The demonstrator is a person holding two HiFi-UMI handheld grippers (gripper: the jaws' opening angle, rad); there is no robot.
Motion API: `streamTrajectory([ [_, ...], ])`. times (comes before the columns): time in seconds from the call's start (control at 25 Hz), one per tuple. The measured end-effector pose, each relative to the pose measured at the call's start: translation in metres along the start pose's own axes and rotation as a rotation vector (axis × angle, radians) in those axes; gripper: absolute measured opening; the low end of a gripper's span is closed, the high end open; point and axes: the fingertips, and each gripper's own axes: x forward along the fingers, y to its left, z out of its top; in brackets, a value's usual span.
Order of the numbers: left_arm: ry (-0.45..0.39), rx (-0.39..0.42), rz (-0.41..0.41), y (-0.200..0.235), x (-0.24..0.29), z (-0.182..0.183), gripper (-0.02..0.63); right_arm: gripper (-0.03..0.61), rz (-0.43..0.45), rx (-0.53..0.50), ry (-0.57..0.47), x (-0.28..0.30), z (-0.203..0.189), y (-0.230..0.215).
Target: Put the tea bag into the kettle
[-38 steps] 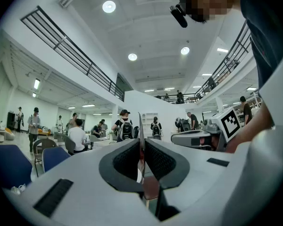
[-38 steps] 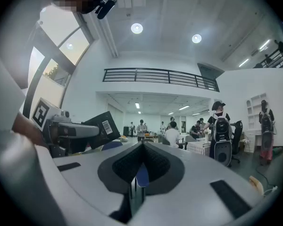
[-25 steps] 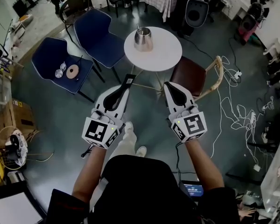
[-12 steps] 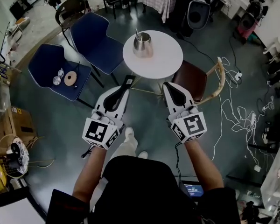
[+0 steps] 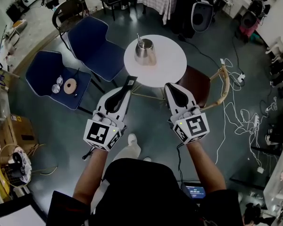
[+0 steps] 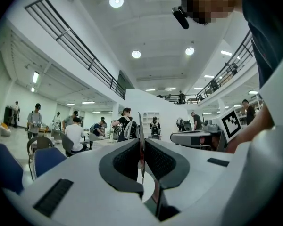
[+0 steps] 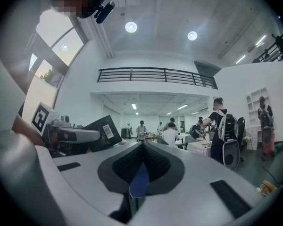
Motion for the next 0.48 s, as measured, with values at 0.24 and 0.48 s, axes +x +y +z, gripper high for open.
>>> streamTrajectory([
  [0.24,-0.005,-0.005,-0.034,0.028,0.024,0.001,0.038,0.017,-0.002,-0.002,0.018,0.037,-0.001,-0.01],
  [0.48,-0.004,-0.011,-0.039,0.059,0.045,0.0,0.038,0.017,-0.021,-0.01,0.024,0.068,-0.001,-0.023],
])
